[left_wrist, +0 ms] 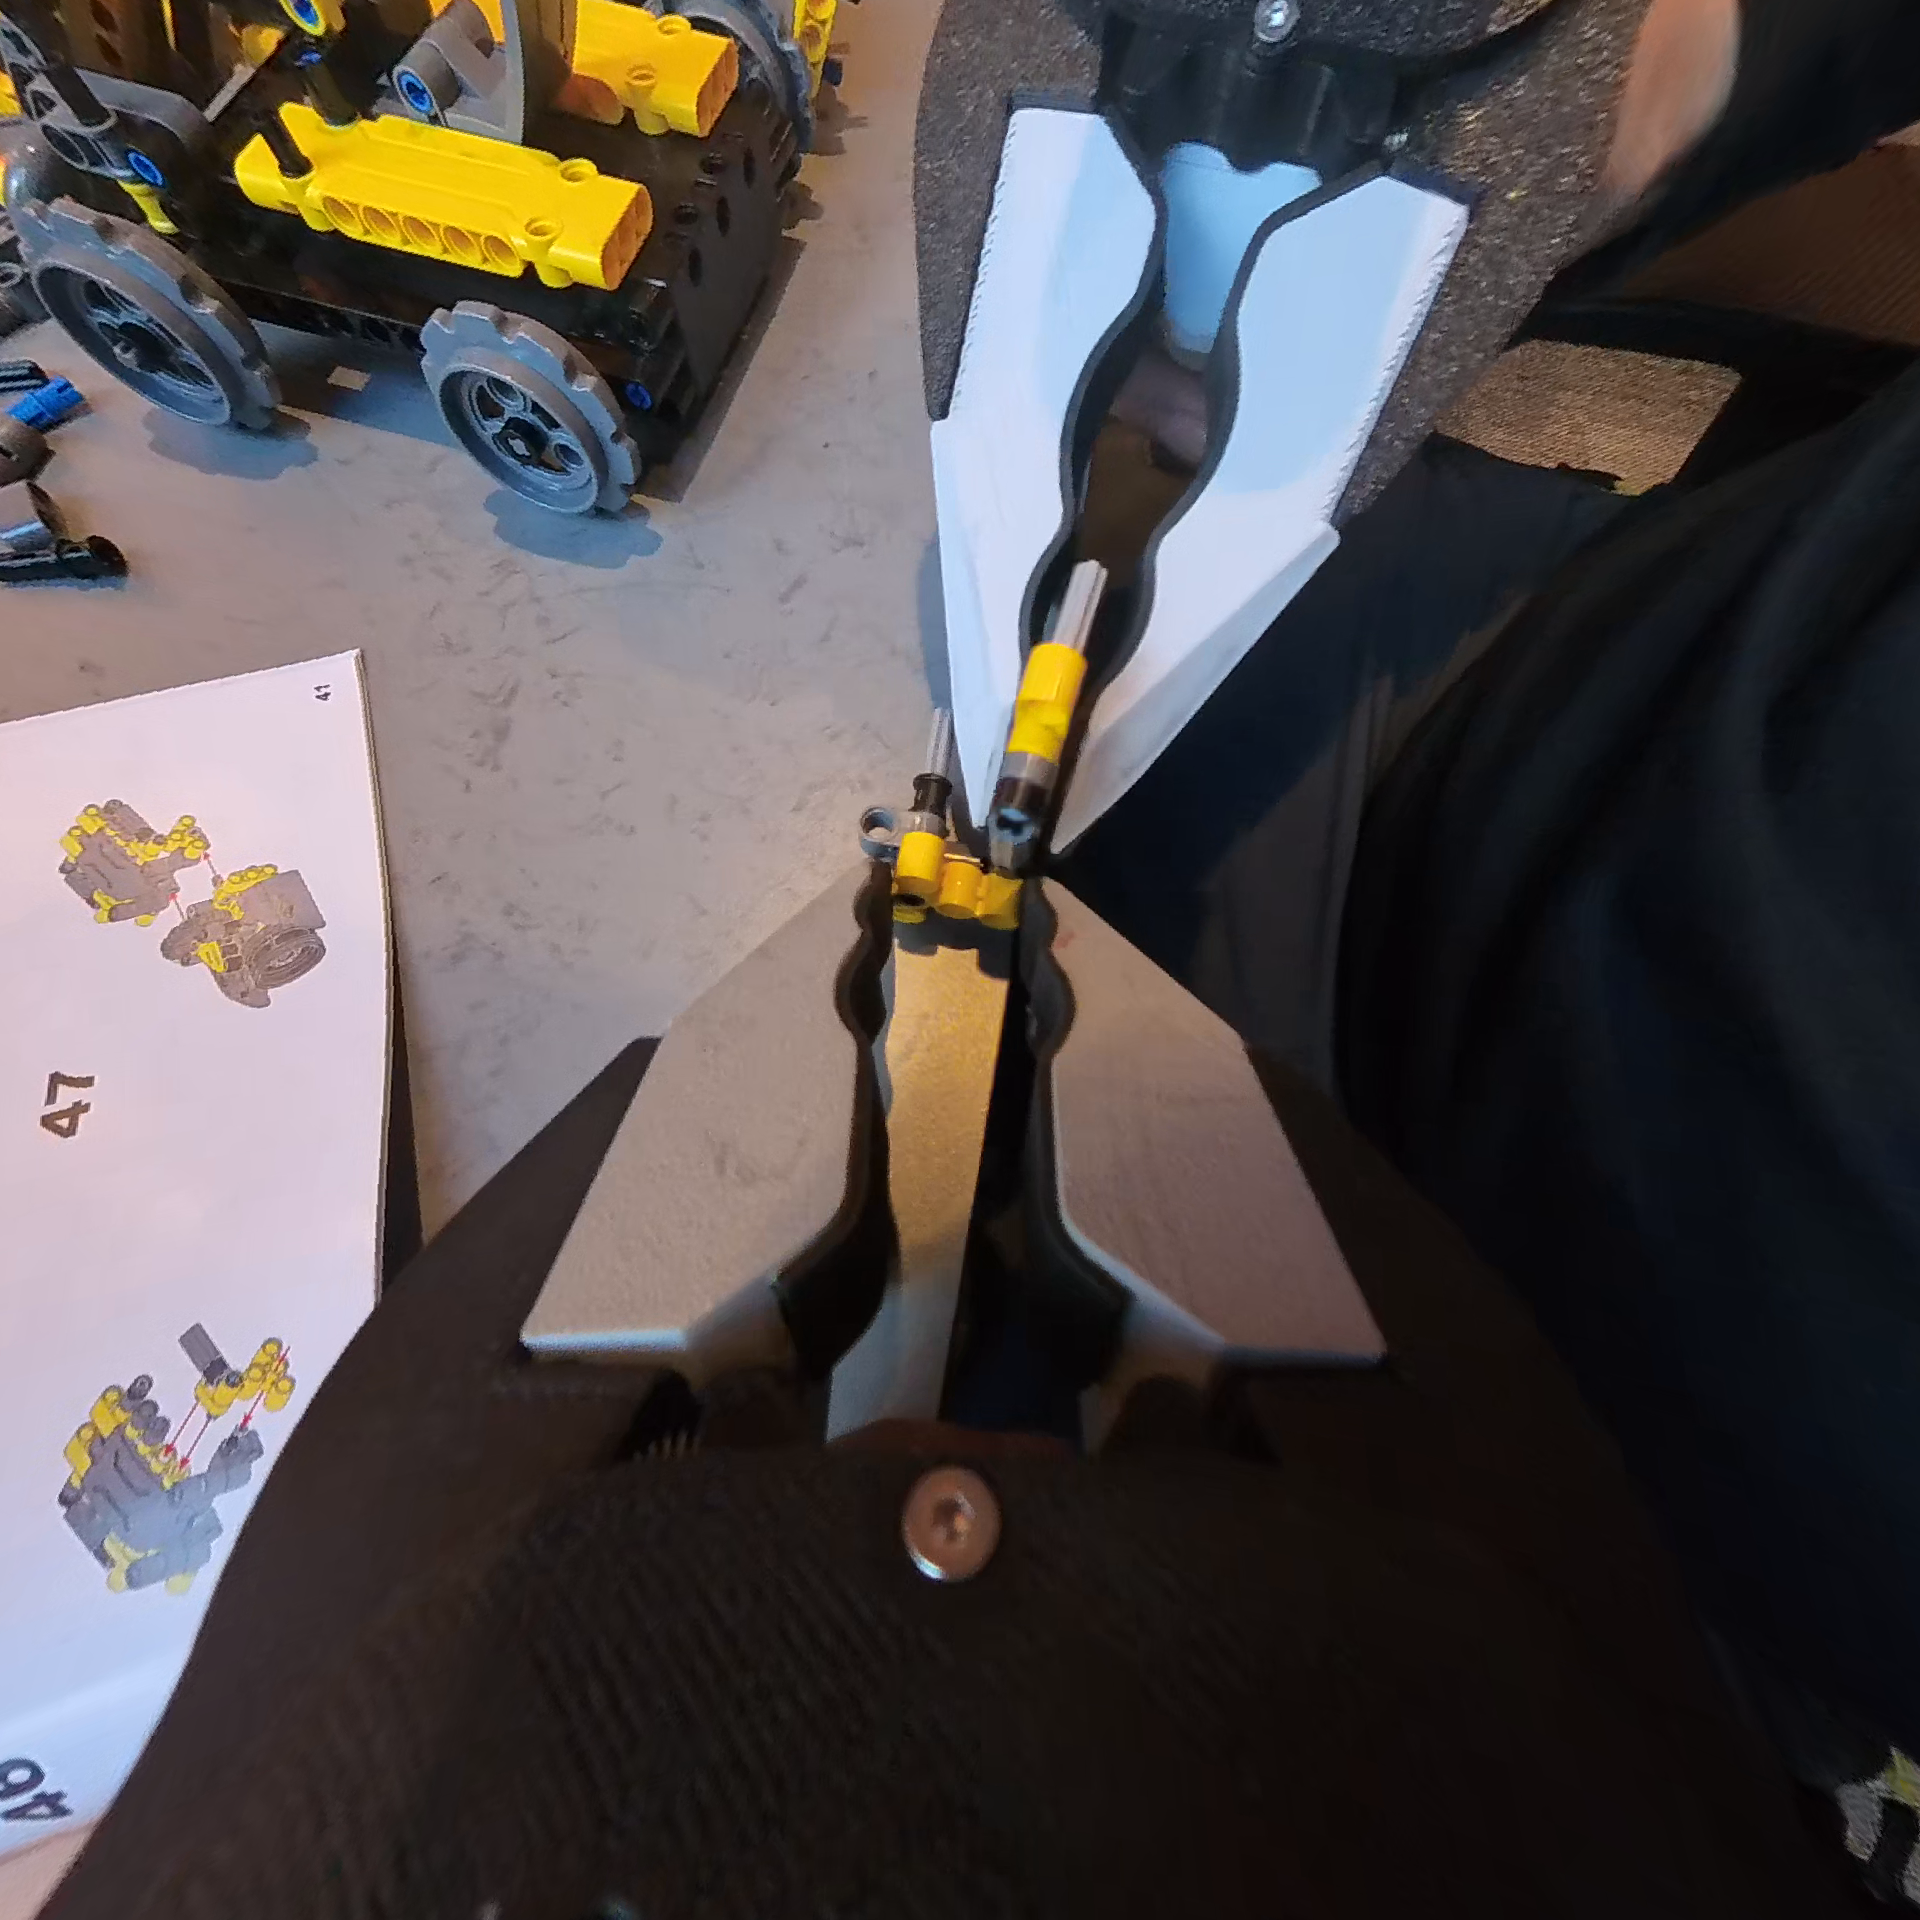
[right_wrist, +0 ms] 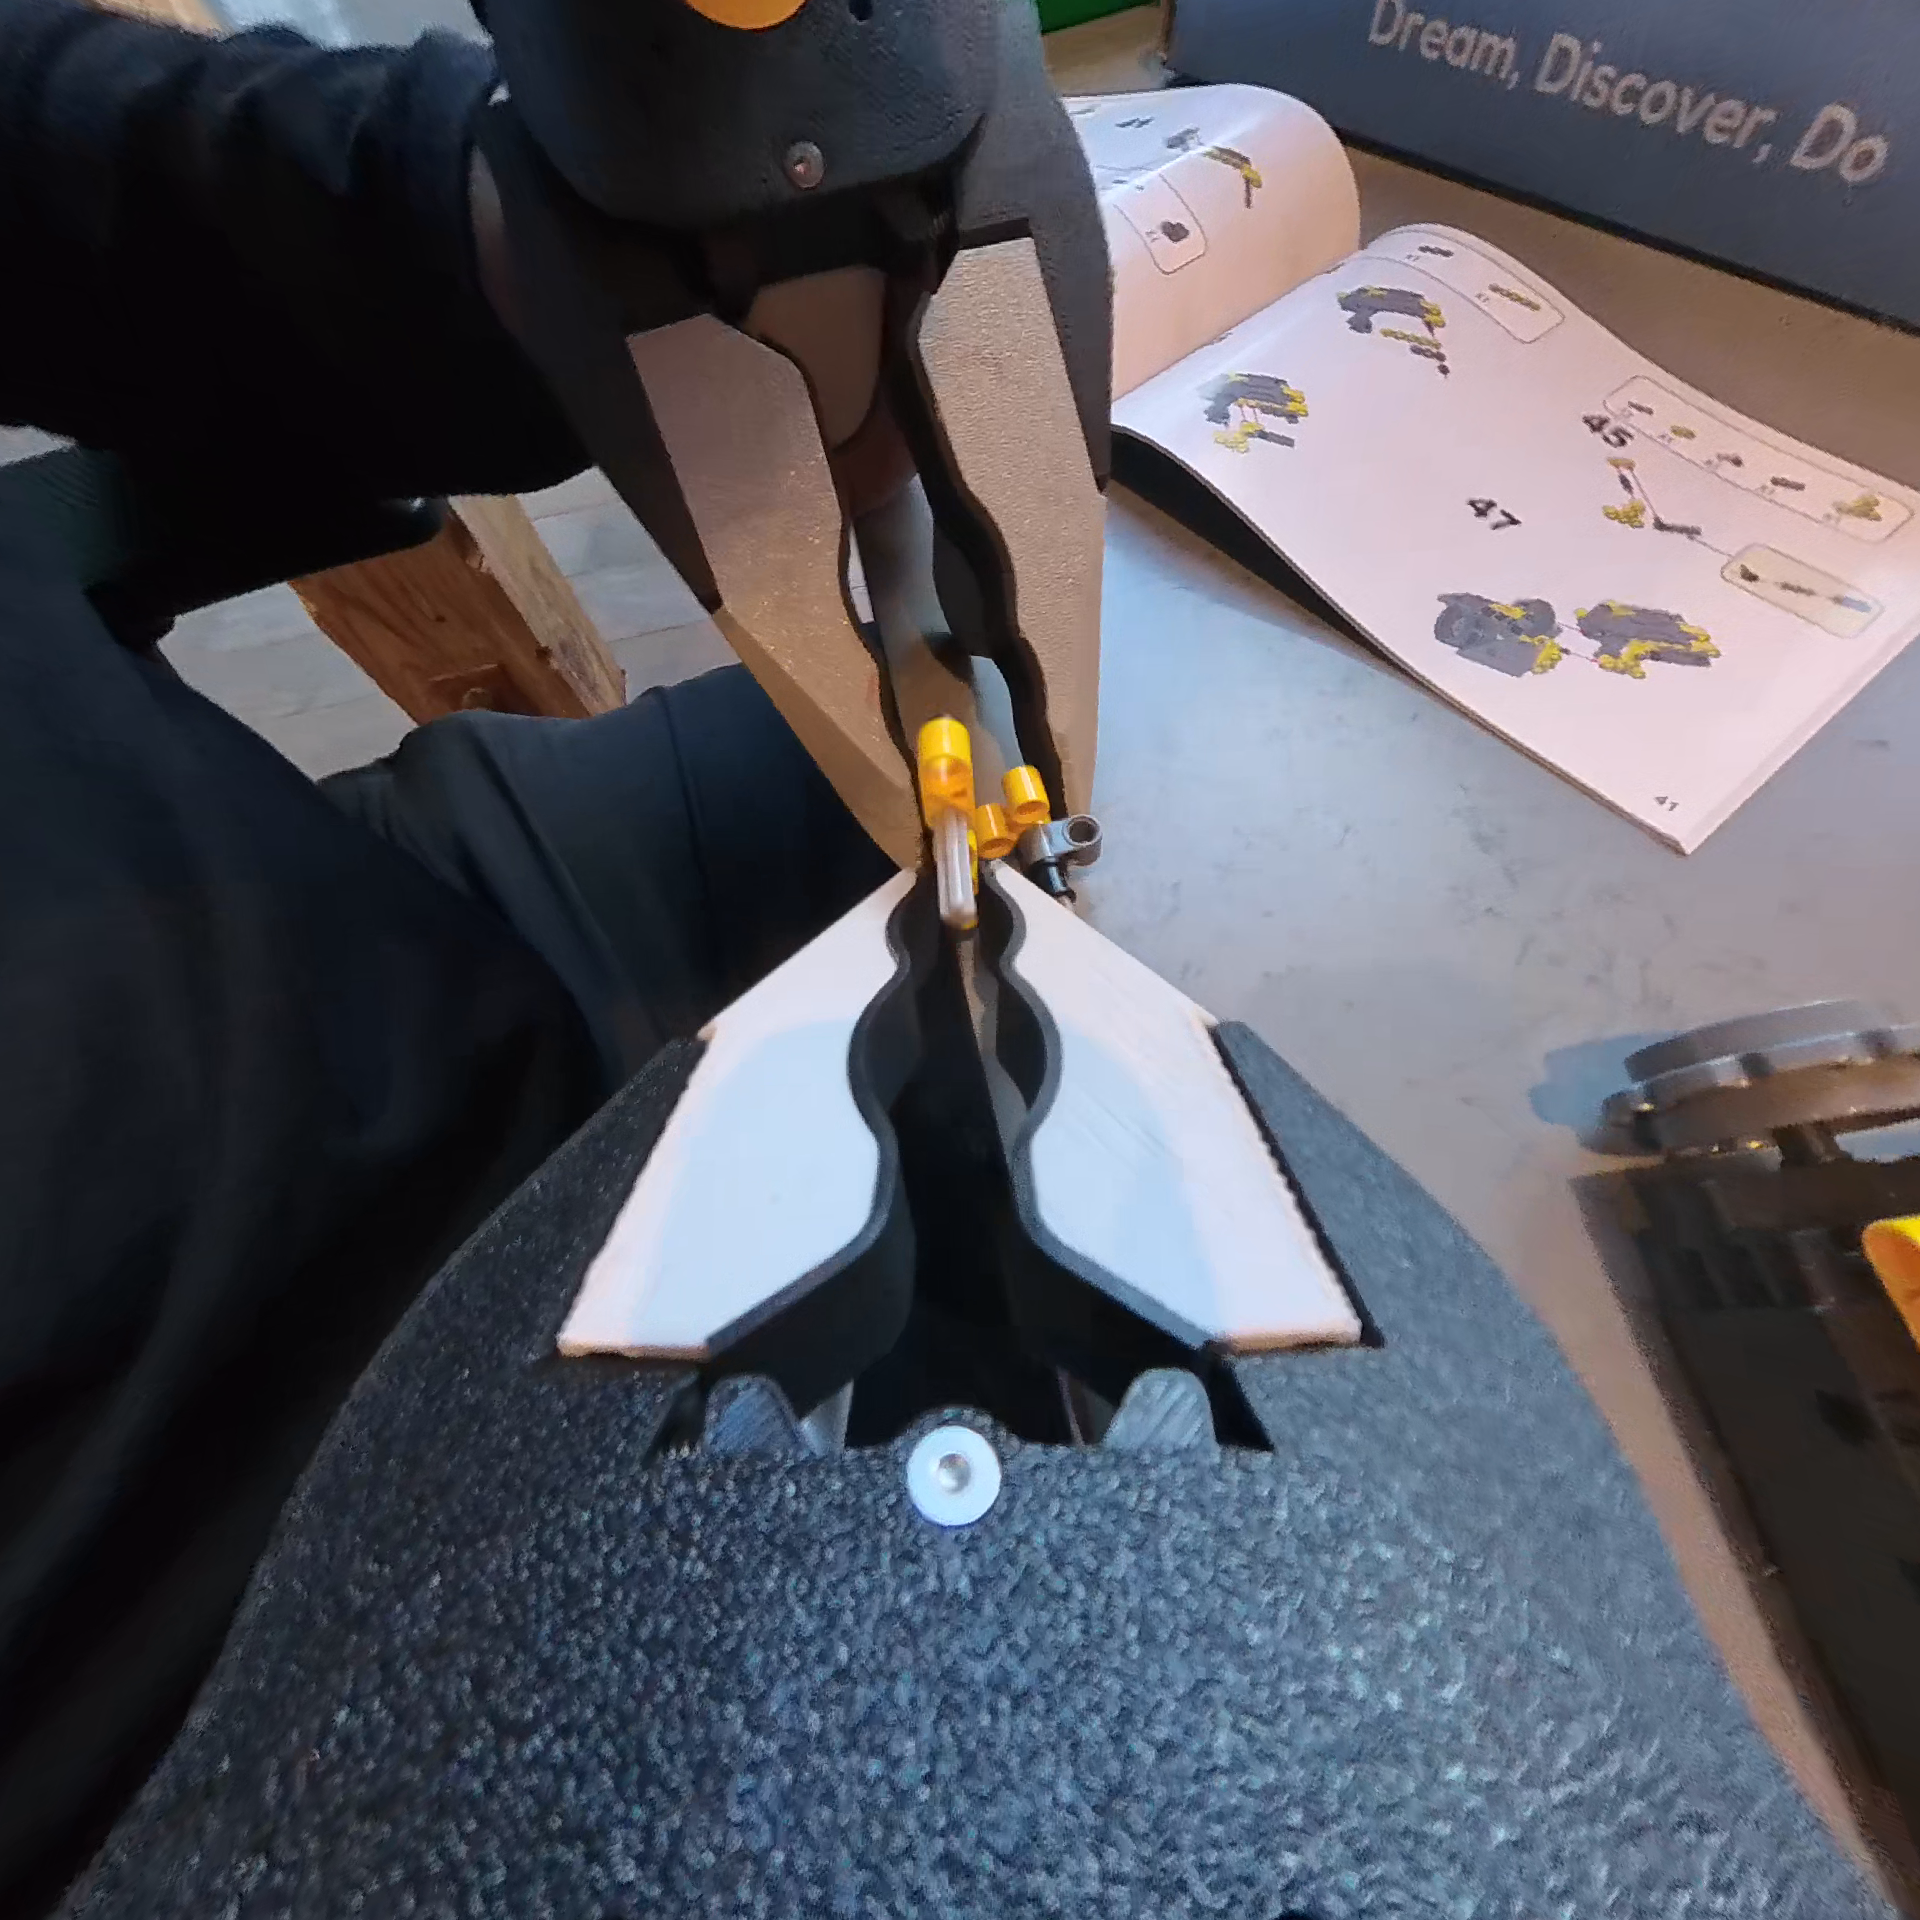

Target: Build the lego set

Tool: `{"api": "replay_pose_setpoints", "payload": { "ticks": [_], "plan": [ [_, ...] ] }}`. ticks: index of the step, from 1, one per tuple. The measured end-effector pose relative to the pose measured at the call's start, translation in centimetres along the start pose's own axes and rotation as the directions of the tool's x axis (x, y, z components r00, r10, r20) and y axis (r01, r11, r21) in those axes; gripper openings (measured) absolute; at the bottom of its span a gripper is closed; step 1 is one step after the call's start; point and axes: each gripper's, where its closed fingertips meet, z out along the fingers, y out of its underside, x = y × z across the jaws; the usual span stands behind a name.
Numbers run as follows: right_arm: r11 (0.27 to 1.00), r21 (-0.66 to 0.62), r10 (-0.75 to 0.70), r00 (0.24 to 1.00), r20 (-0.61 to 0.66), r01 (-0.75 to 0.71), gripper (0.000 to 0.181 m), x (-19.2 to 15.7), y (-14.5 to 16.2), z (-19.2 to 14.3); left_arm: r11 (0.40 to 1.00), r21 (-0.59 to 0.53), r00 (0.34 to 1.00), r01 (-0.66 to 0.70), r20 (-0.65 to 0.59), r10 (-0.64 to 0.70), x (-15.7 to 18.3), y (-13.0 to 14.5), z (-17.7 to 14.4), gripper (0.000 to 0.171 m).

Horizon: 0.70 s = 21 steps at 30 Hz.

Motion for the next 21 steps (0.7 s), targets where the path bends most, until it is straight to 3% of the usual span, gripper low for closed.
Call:
{"api": "replay_pose_setpoints", "payload": {
  "ticks": [6, 11, 15, 21],
  "plan": [
    [0.958, 0.031, 0.281, 0.958, 0.061, -0.283, 0.007, 0.02, -0.10, 0.16, 1.000, 0.001, 1.000, -0.002, 0.009, 0.002, -0.09, 0.01, -0.01, 0.024],
    [0.973, 0.039, 0.228, 0.974, 0.004, -0.228, 0.007, 0.20, -0.04, 0.12, 1.000, 0.001, 1.000, 0.008, 0.012, -0.008, -0.24, -0.02, 0.00, 0.024],
    [1.000, 0.002, 0.017, 0.996, -0.092, -0.017, 0.007, 0.26, 0.02, 0.09, 1.000, 0.003, 1.000, 0.001, 0.019, -0.001, -0.26, -0.03, 0.02, 0.024],
    [1.000, -0.014, 0.015, 0.999, -0.031, -0.016, 0.007, 0.49, -0.30, 0.58, 1.000, 0.009, 0.999, 0.008, 0.050, -0.009, -0.71, 0.06, -0.13, 0.024]
  ]
}}
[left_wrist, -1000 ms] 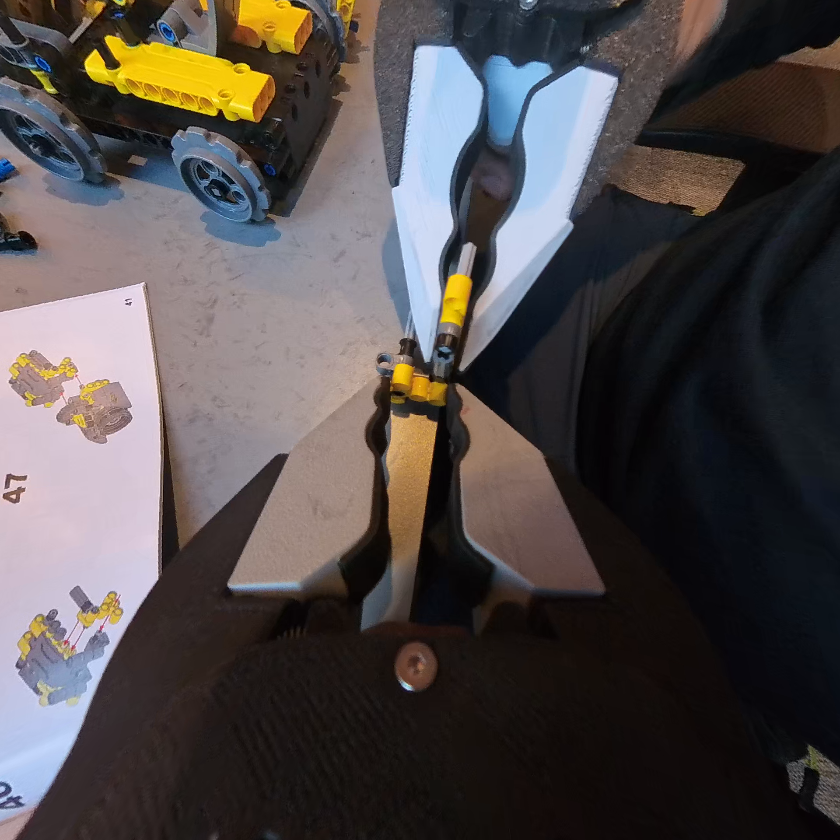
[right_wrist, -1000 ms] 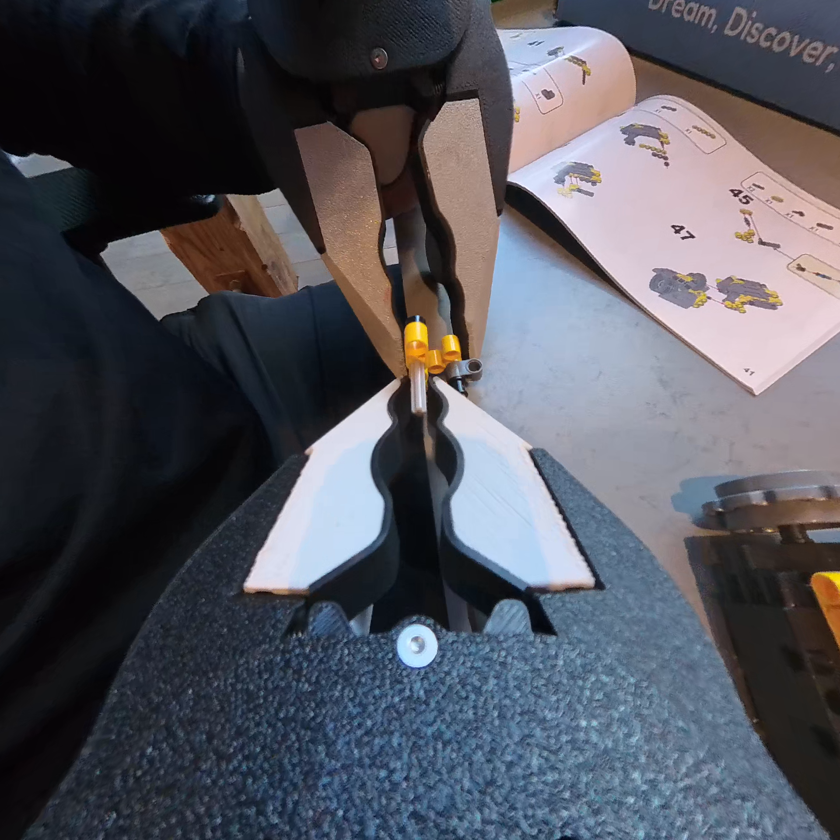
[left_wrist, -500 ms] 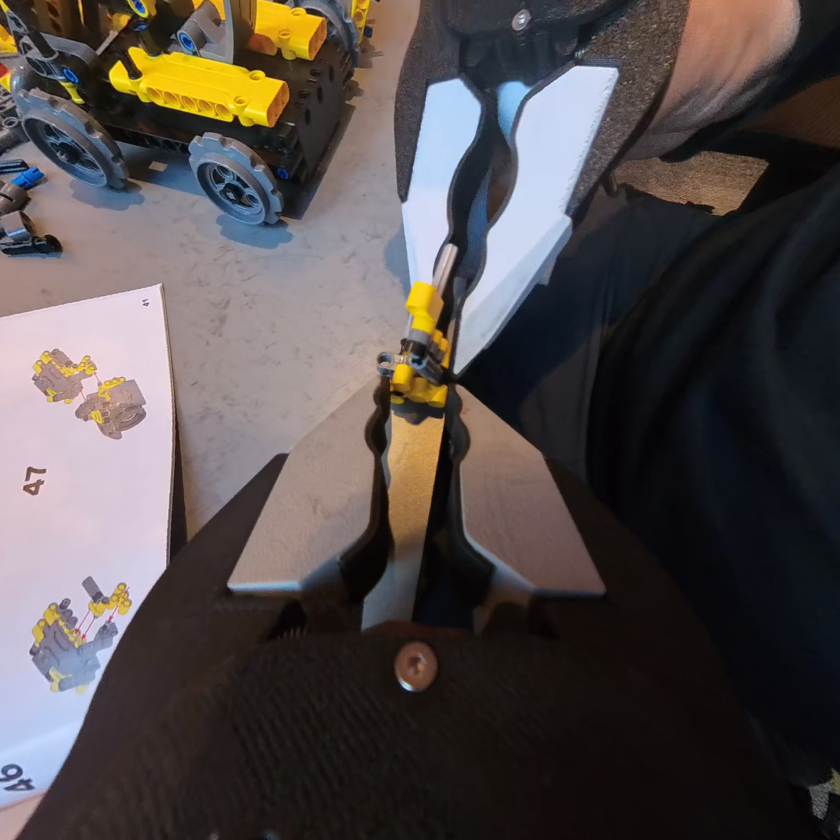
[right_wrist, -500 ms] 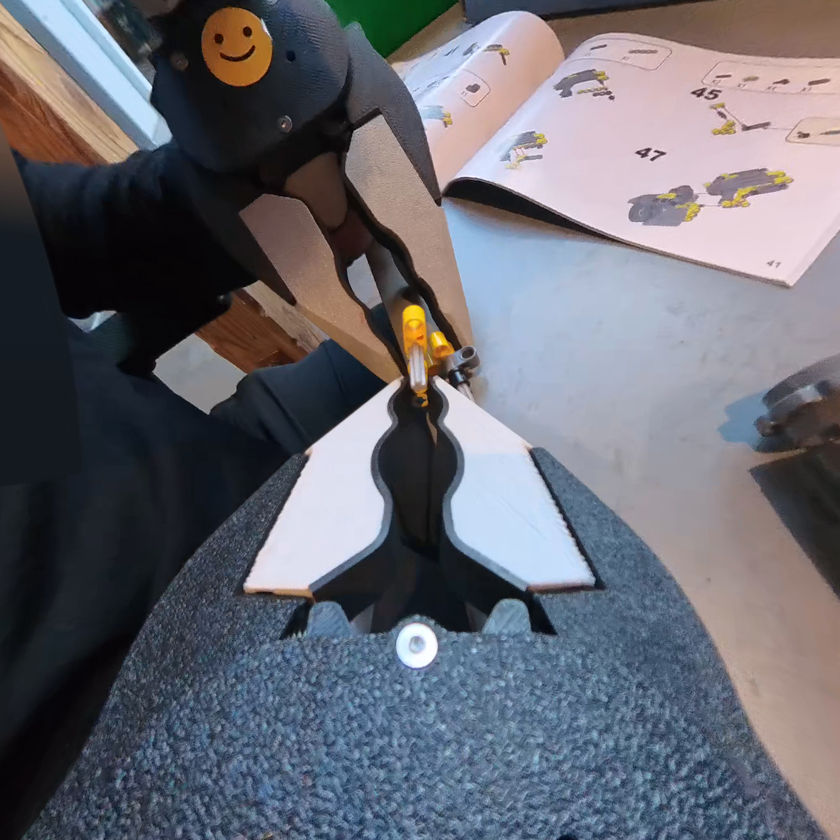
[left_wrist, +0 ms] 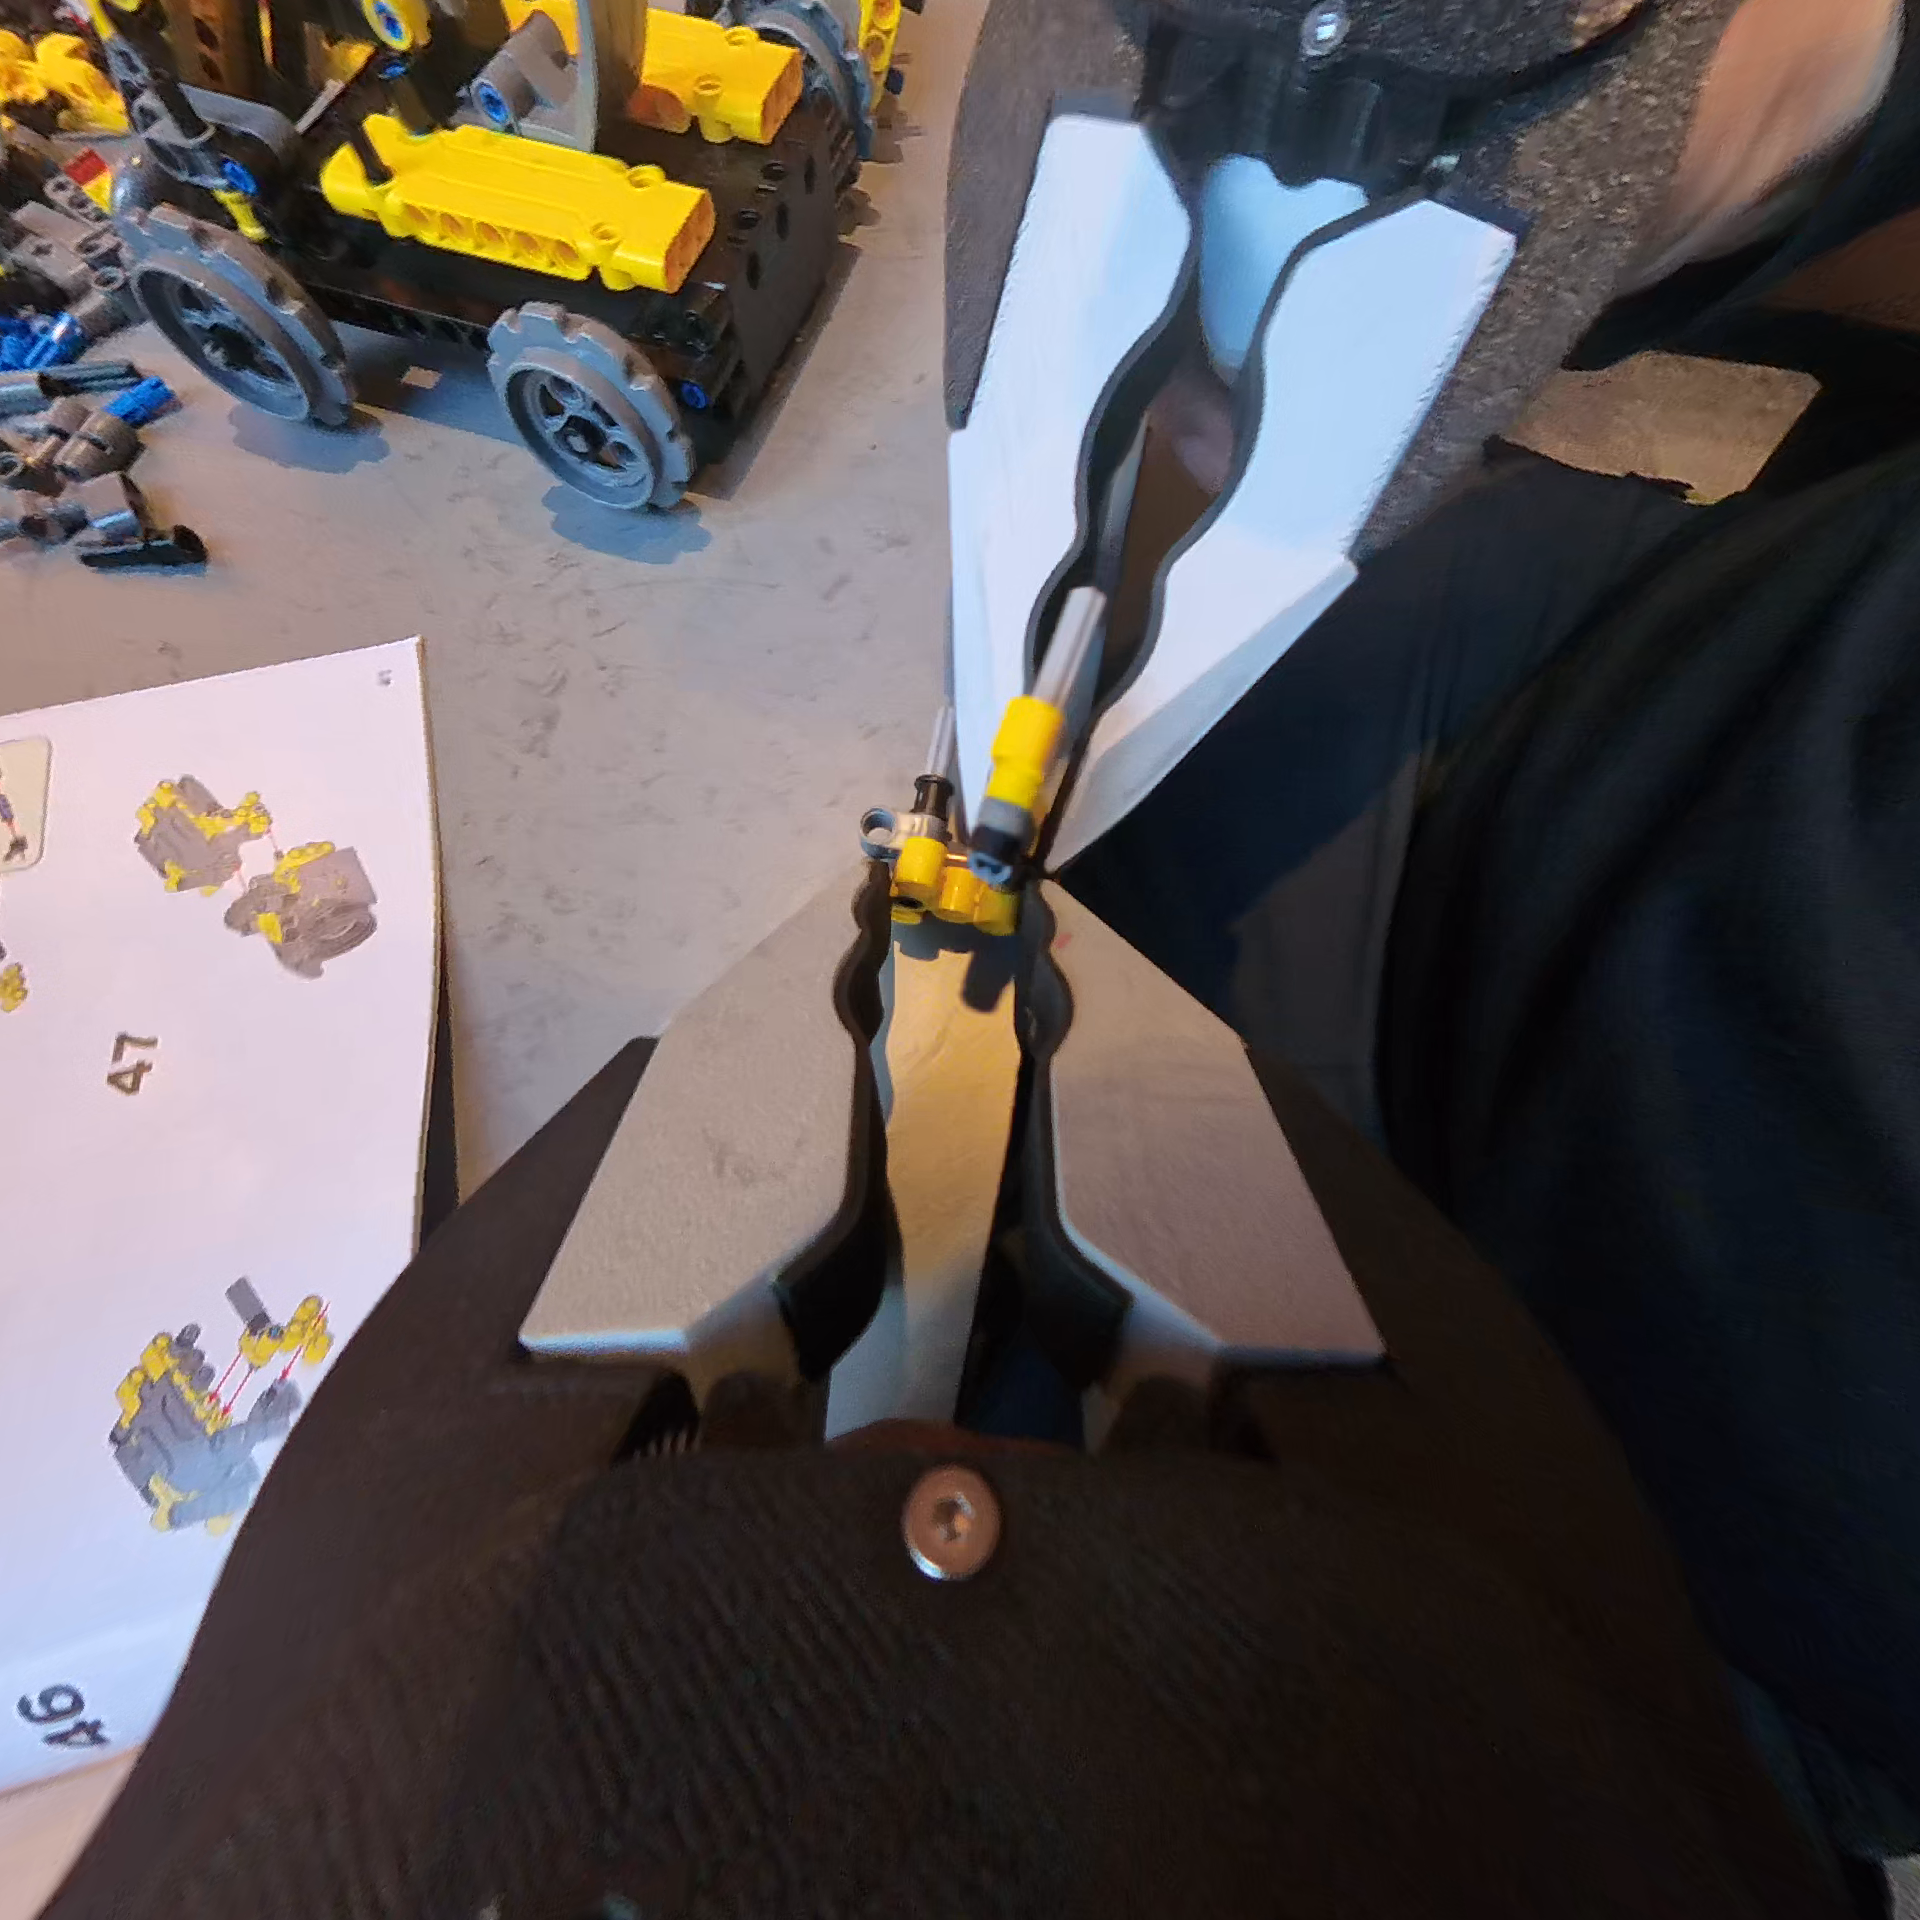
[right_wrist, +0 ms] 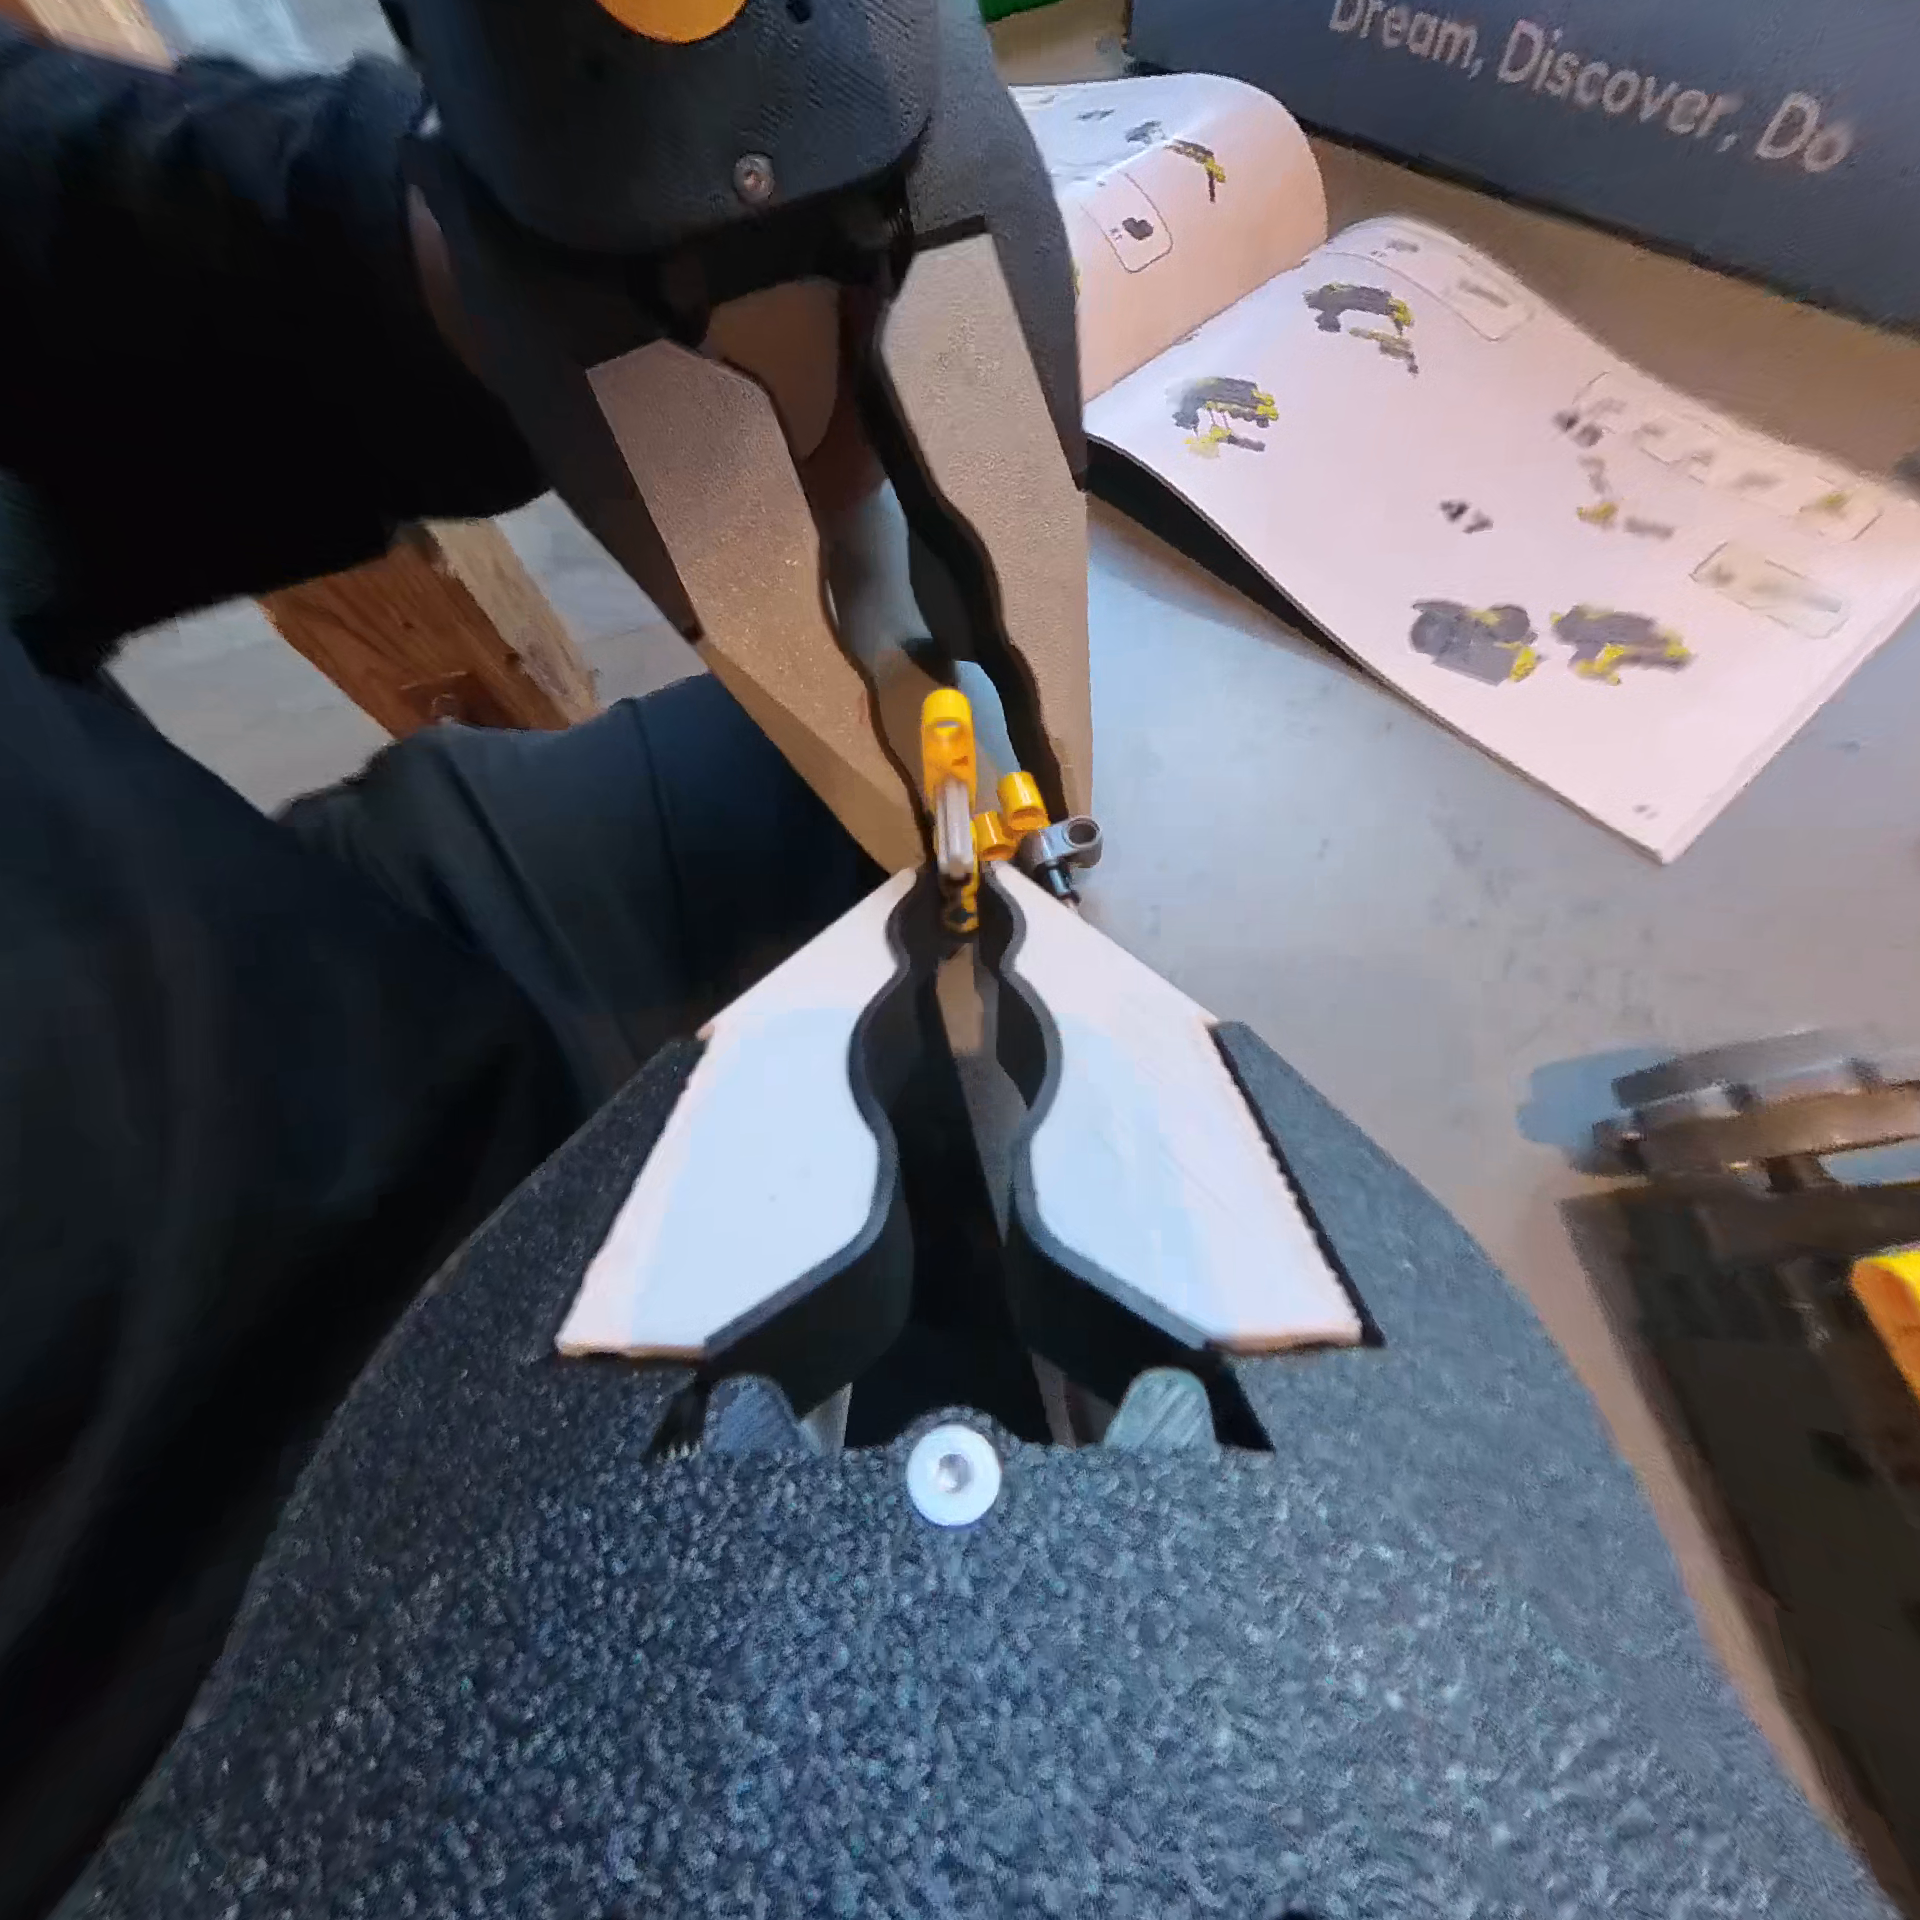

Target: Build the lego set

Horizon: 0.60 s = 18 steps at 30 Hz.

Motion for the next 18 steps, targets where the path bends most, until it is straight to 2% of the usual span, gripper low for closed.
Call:
{"api": "replay_pose_setpoints", "payload": {
  "ticks": [3, 4, 11, 15, 18],
  "plan": [
    [0.970, -0.025, 0.242, 0.967, 0.084, -0.241, 0.007, 0.11, -0.16, 0.07, 1.000, 0.000, 1.000, -0.003, 0.009, 0.003, -0.13, 0.06, -0.04, 0.024],
    [0.965, -0.024, 0.262, 0.962, 0.080, -0.261, 0.007, 0.14, -0.14, 0.03, 1.000, 0.001, 1.000, -0.008, 0.014, 0.008, -0.14, 0.04, -0.01, 0.024],
    [0.998, 0.019, 0.060, 0.998, -0.015, -0.060, 0.007, 0.55, -0.22, -0.01, 1.000, 0.003, 0.999, 0.017, 0.029, -0.017, -0.54, -0.03, -0.04, 0.024],
    [0.996, 0.007, 0.085, 0.996, 0.009, -0.085, 0.007, 0.67, -0.12, -0.16, 0.999, 0.002, 0.999, 0.039, 0.017, -0.039, -0.57, -0.10, -0.03, 0.024],
    [0.998, -0.051, 0.020, 1.000, 0.006, -0.019, 0.007, 0.69, 0.48, -0.23, 0.999, 0.002, 0.999, 0.043, 0.011, -0.043, -0.54, -0.09, -0.06, 0.024]
  ]
}}
